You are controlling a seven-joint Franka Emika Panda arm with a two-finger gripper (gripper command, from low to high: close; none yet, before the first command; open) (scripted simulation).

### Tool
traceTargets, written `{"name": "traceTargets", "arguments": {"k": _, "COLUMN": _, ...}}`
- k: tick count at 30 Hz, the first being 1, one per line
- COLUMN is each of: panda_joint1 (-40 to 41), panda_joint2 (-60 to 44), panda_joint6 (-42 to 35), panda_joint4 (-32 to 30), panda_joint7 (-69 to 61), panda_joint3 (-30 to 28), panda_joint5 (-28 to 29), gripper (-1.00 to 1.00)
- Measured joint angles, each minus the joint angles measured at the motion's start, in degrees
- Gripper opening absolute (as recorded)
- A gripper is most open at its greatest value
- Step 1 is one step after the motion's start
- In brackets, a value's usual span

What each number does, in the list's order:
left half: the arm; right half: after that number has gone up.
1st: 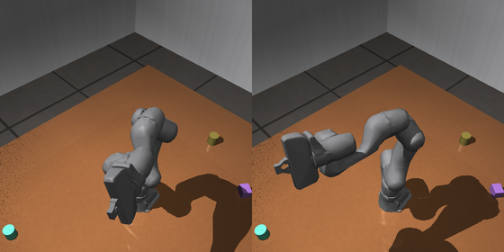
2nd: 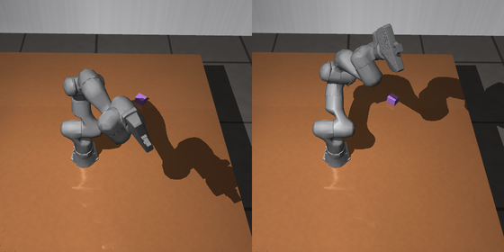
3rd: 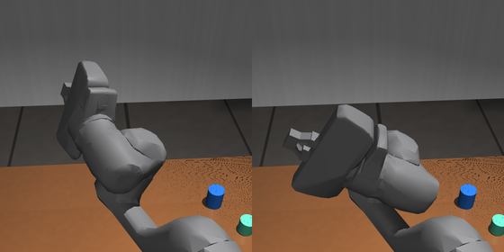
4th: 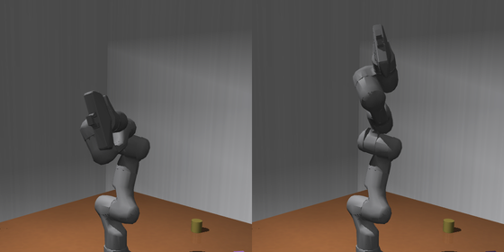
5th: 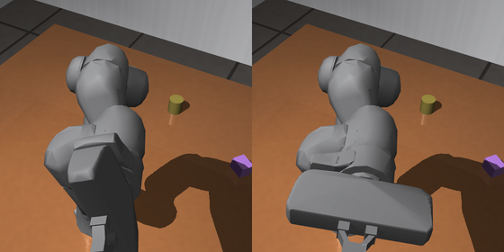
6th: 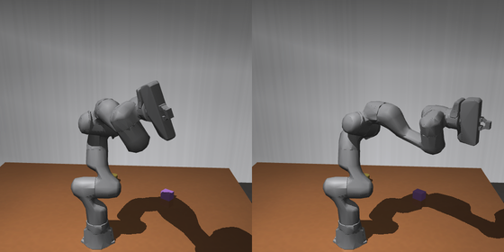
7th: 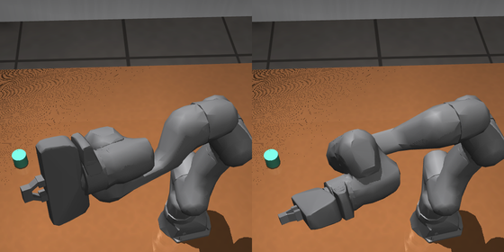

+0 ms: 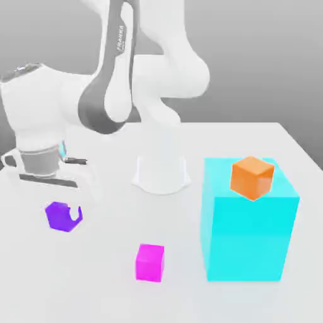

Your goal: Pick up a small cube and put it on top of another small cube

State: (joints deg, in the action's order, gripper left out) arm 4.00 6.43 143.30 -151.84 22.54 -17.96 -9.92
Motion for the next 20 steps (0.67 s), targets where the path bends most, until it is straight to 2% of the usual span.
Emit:
{"name": "traceTargets", "arguments": {"k": 12, "panda_joint1": -19.1, "panda_joint2": 16.2, "panda_joint6": -23.5, "panda_joint4": 8.8, "panda_joint7": -17.5, "panda_joint3": 17.6, "panda_joint5": 6.2, "gripper": -1.00}}
{"name": "traceTargets", "arguments": {"k": 14, "panda_joint1": -21.9, "panda_joint2": 17.0, "panda_joint6": -24.0, "panda_joint4": 8.9, "panda_joint7": -20.3, "panda_joint3": 20.7, "panda_joint5": 7.3, "gripper": -1.00}}
{"name": "traceTargets", "arguments": {"k": 16, "panda_joint1": -22.8, "panda_joint2": 15.8, "panda_joint6": -20.5, "panda_joint4": 6.7, "panda_joint7": -21.2, "panda_joint3": 21.8, "panda_joint5": 7.6, "gripper": -1.00}}
{"name": "traceTargets", "arguments": {"k": 17, "panda_joint1": -22.9, "panda_joint2": 15.3, "panda_joint6": -19.0, "panda_joint4": 5.7, "panda_joint7": -21.4, "panda_joint3": 22.1, "panda_joint5": 7.6, "gripper": 1.00}}
{"name": "traceTargets", "arguments": {"k": 20, "panda_joint1": -22.9, "panda_joint2": 15.3, "panda_joint6": -19.0, "panda_joint4": 5.7, "panda_joint7": -21.4, "panda_joint3": 22.1, "panda_joint5": 7.6, "gripper": 1.00}}
